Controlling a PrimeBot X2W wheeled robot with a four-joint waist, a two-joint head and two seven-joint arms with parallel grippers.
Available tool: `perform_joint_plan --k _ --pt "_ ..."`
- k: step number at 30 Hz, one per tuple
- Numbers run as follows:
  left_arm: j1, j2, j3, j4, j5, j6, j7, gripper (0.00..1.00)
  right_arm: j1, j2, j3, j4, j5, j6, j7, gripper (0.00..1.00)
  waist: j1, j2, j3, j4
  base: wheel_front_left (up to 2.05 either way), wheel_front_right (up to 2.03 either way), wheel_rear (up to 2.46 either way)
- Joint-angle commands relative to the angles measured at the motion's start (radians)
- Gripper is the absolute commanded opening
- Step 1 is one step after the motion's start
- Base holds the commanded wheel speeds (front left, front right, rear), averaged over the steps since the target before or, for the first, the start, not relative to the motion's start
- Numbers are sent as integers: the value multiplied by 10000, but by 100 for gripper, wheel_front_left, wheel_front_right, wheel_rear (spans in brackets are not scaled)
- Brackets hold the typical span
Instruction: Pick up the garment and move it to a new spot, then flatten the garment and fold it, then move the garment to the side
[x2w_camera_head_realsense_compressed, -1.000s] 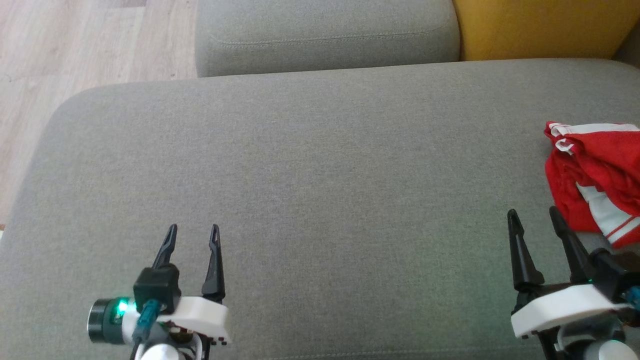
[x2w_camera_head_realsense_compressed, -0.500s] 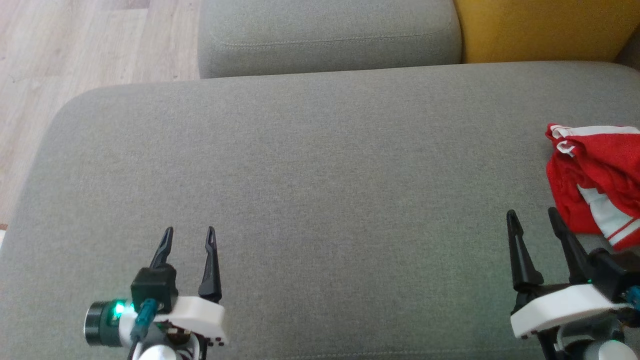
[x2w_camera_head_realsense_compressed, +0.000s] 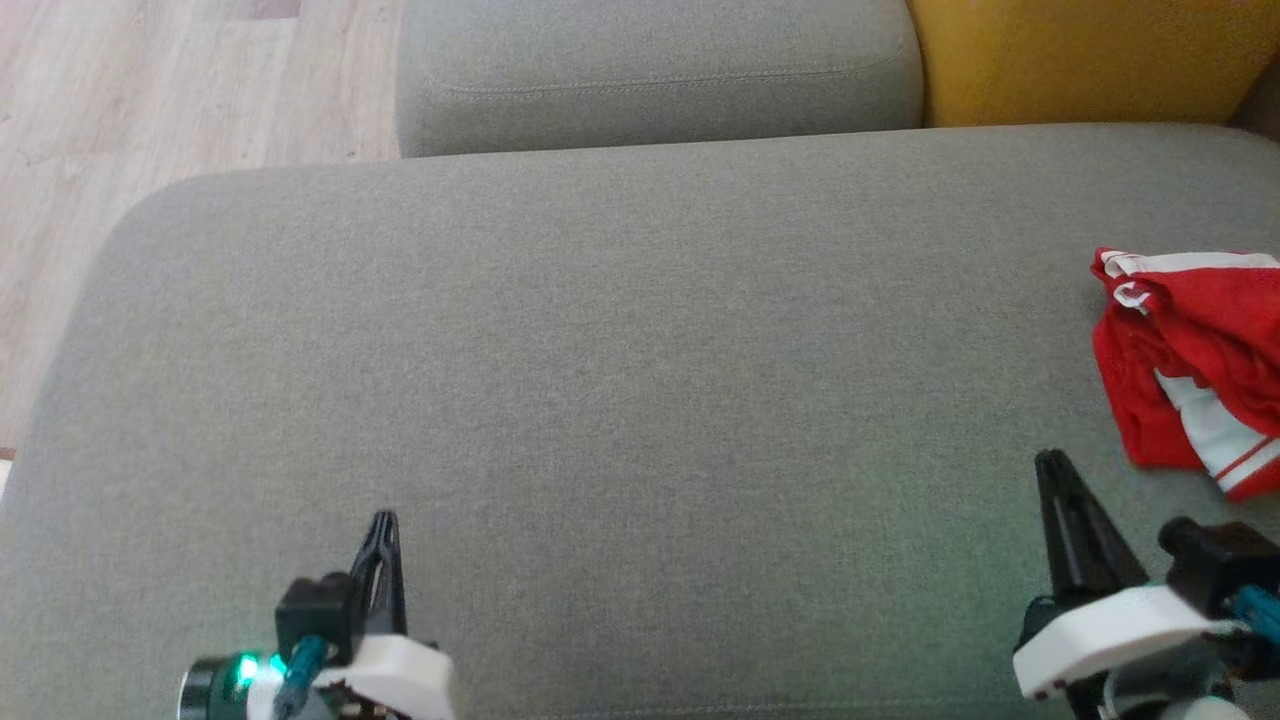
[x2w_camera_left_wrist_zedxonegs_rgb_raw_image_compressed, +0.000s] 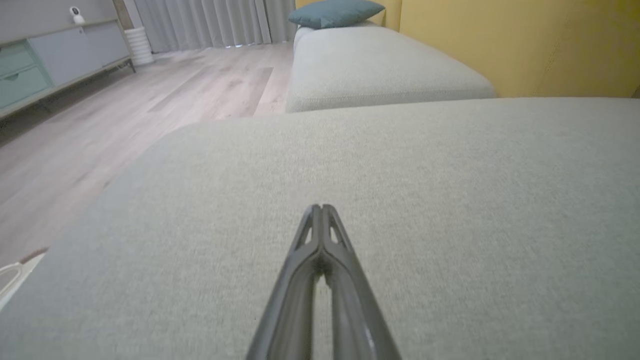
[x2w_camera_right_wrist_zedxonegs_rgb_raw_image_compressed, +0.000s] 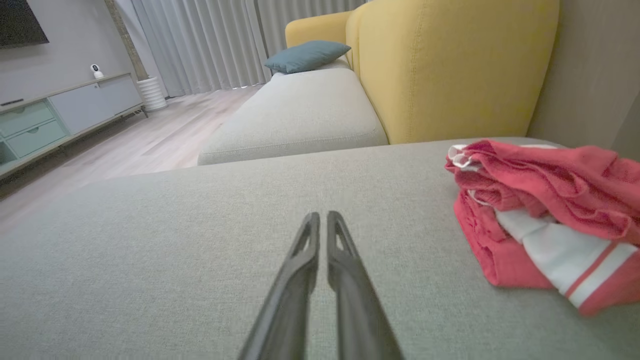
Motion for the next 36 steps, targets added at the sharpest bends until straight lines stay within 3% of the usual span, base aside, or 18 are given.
perform_joint_plan --k 1,36 --pt "-179 8 131 -298 -382 -81 48 0 -85 -13 23 -271 400 1 -37 0 0 -1 5 -1 0 0 0" --pt "-590 -267 1370 70 -4312 -1389 769 0 -777 -207 21 650 4535 11 -91 0 0 -1 32 -13 0 0 0"
